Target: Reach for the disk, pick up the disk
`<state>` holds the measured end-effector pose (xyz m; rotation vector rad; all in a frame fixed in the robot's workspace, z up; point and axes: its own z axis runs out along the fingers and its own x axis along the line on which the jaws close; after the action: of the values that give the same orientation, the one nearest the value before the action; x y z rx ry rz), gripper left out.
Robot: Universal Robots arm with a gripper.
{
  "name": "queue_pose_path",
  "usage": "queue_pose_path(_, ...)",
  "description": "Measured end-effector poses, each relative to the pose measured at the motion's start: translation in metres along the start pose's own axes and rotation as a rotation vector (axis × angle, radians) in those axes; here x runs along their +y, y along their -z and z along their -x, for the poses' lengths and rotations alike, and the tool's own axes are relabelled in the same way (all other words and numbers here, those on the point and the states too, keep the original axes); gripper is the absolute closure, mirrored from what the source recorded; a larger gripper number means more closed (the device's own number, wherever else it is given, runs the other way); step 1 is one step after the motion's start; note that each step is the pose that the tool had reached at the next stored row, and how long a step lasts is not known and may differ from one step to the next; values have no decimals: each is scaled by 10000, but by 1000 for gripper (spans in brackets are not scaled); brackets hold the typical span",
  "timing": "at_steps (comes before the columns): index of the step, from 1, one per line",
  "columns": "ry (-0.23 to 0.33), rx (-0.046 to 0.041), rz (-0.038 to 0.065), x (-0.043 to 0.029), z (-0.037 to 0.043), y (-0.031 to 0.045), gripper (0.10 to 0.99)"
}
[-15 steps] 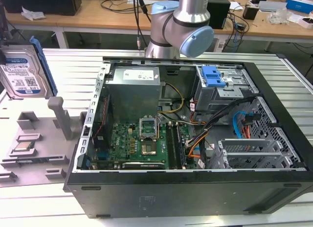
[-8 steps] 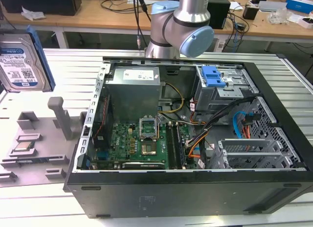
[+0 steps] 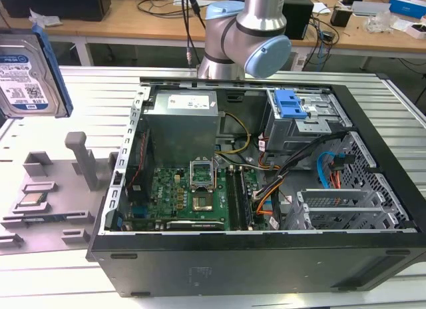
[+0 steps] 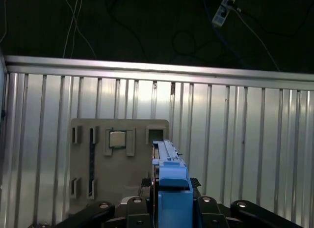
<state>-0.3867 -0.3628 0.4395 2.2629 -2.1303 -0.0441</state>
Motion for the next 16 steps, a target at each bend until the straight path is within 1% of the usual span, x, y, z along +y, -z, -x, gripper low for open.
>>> queue_pose_path(3,0,0,6,0,3,80,718)
queue_pose_path(5,0,0,7,0,4,113,718)
queue_pose_path(8,0,-1,12,0,8,200,718)
queue_pose_path(11,0,-1,17,0,12,310,718)
queue_pose_path(12,0,-1,18,0,13,333,718)
queue_pose_path(14,0,-1,19,3,15,403,718)
queue_pose_path(16,0,-1,19,5,19,484,718)
